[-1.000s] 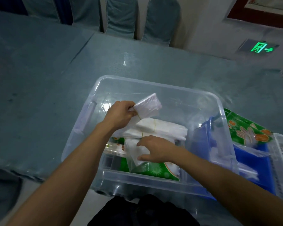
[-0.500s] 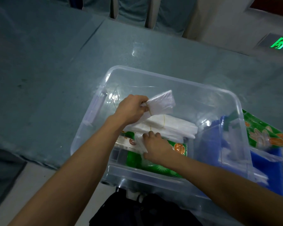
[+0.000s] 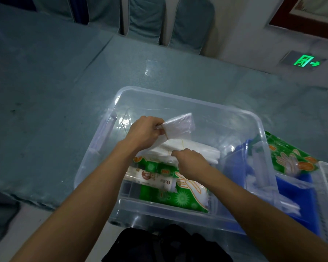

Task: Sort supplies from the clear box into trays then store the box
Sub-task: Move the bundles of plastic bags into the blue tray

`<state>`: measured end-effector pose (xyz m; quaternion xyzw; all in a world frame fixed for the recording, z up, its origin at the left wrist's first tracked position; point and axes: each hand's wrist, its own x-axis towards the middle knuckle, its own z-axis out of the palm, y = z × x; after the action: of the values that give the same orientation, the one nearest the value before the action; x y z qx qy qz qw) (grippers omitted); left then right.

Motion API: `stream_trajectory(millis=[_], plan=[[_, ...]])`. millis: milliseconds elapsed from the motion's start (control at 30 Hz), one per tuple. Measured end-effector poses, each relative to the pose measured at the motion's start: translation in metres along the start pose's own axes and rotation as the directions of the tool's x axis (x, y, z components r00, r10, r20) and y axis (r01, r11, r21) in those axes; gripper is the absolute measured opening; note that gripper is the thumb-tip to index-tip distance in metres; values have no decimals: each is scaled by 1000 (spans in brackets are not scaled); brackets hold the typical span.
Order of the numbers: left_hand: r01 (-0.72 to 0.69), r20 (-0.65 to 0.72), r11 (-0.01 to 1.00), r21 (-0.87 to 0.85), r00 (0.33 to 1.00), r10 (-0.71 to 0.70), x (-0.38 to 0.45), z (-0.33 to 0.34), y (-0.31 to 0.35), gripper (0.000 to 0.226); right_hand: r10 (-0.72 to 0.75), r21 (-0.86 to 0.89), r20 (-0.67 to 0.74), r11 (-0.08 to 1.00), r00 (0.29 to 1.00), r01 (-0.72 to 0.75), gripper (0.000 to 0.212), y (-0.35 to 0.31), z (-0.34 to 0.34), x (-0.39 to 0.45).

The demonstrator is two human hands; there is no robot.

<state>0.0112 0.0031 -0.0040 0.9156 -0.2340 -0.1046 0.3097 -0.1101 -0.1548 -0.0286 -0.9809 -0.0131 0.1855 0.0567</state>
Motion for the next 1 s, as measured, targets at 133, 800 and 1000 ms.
stream_trajectory(millis=[133,800,1000], plan=[[-17,-3,1000,-17,1000,17,0,-1,2,7,2,-17,-58,1000,998,-3,43,7,-19,-8],[-52,165,972,-230,982,92,-9,8,22,16,64,66,-246,997,967,-49,52,37,-112,-24],[12,312,942,-336,945,99,-10,6,27,20,106,66,-201,993,974,-94,52,36,-120,-10]])
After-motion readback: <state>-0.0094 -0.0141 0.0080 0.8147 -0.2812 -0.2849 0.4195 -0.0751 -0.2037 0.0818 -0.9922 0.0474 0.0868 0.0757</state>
